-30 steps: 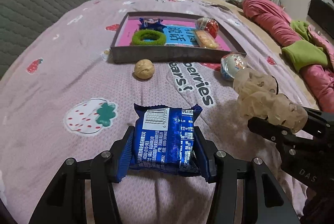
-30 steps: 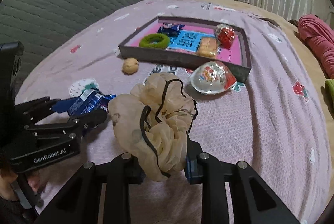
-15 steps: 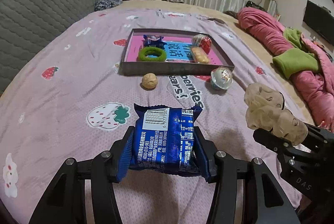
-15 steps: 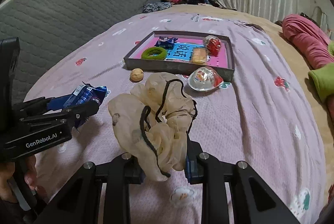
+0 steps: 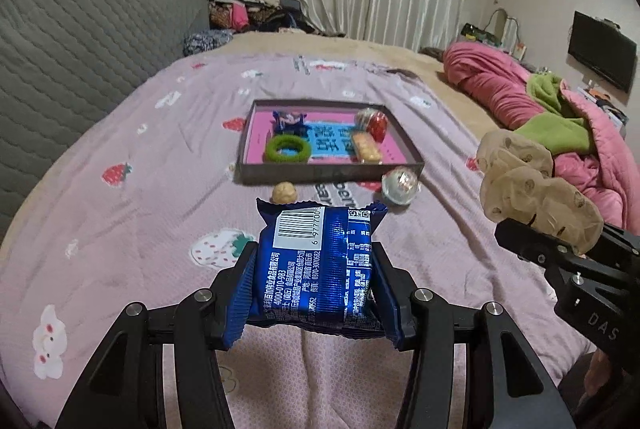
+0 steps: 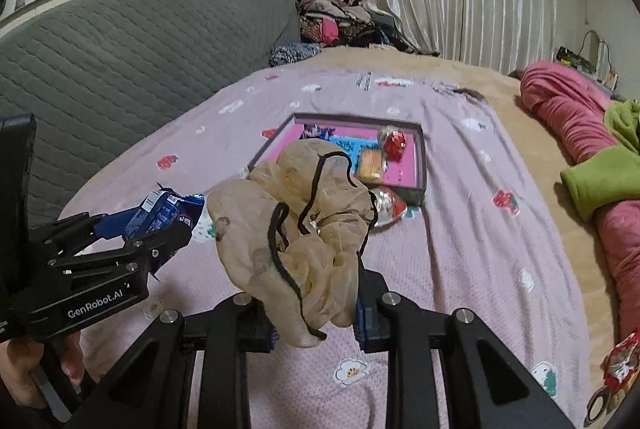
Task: Organize objects
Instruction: 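Lift the Oreo pack with the left tool while the right tool lifts the scrunchie toward the tray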
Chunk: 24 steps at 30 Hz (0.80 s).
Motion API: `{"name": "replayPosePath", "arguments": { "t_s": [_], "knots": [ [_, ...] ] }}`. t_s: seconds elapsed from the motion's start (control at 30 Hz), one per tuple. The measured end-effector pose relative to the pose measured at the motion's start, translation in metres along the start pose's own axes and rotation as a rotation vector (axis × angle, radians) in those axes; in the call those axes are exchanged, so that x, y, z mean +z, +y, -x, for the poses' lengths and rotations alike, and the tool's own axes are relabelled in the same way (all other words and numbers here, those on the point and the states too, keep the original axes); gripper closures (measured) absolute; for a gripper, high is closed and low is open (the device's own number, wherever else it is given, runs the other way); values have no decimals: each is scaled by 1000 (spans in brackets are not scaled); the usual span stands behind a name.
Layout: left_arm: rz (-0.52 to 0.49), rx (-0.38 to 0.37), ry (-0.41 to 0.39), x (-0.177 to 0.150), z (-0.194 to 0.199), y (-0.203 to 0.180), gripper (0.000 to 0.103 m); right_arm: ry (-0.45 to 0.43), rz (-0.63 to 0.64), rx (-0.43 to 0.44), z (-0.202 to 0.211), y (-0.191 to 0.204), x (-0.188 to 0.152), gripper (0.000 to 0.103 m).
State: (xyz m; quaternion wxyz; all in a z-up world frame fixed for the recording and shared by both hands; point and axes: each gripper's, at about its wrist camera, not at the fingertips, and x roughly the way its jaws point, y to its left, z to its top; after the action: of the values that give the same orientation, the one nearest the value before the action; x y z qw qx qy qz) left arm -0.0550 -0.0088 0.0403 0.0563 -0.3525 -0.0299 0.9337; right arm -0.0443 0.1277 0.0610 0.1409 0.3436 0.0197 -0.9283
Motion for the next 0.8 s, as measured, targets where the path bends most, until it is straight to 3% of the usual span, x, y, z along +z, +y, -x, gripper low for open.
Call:
{"name": "replayPosePath", "arguments": {
  "t_s": [0.13, 0.23, 0.8],
  "knots": [
    [17, -23, -4, 7, 12, 4, 48, -23, 2, -4, 11, 5, 13, 75],
    [-9, 8, -31, 13, 22, 3, 48, -42, 7, -3, 18, 8, 21, 75],
    [-22, 20, -78, 45, 38, 5, 48, -104, 17, -27, 38, 13, 55, 75]
  ]
}}
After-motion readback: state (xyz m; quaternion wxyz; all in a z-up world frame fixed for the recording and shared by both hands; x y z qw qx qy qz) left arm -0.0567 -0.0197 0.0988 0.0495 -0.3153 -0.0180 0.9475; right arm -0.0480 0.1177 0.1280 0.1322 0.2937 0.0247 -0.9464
